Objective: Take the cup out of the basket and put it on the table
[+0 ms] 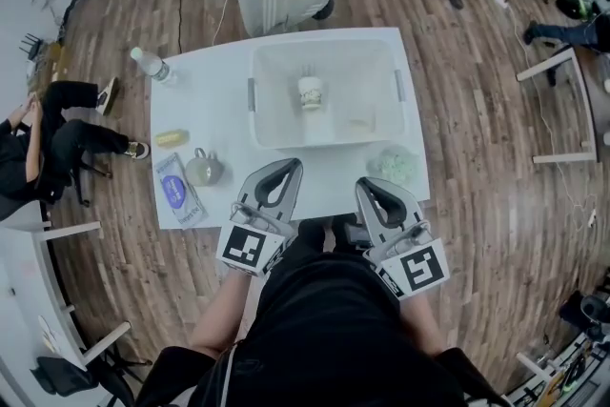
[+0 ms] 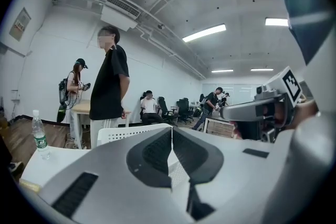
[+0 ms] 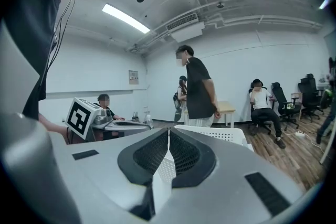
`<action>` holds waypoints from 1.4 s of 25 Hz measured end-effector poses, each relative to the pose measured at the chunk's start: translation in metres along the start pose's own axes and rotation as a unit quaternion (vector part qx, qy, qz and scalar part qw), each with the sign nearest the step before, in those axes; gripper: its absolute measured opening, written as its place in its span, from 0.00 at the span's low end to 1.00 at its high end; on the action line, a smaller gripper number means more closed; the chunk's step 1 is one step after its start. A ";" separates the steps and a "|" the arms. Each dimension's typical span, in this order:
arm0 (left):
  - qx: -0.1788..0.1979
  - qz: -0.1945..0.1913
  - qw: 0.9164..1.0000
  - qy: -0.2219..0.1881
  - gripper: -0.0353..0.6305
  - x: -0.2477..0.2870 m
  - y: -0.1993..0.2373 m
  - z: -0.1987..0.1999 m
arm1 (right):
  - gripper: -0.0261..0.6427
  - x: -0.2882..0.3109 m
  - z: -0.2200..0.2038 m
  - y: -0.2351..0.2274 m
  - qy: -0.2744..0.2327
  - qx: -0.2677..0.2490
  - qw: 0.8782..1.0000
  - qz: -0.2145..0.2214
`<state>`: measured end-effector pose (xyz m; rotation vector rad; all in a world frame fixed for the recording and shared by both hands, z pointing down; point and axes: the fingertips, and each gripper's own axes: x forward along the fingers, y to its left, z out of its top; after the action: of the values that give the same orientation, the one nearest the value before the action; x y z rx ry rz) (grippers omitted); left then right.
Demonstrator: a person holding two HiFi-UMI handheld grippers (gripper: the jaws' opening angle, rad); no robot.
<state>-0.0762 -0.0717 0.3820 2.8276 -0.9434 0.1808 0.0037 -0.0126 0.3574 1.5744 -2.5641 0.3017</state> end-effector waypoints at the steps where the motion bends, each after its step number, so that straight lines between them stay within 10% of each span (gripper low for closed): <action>1: 0.005 0.003 1.000 0.003 0.07 0.007 0.003 -0.001 | 0.08 -0.001 -0.001 -0.004 0.000 0.002 1.000 -0.004; 17: 0.108 -0.131 0.979 0.112 0.17 0.129 -0.009 -0.024 | 0.08 -0.015 -0.006 -0.065 0.001 0.033 0.998 -0.051; 35: 0.234 -0.265 0.898 0.262 0.34 0.223 -0.022 -0.094 | 0.08 -0.048 -0.019 -0.115 0.016 0.063 0.990 -0.127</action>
<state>0.1083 -0.1680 0.5079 3.0359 0.0065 1.1536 0.1284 -0.0169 0.3786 1.8988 -2.3254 0.4636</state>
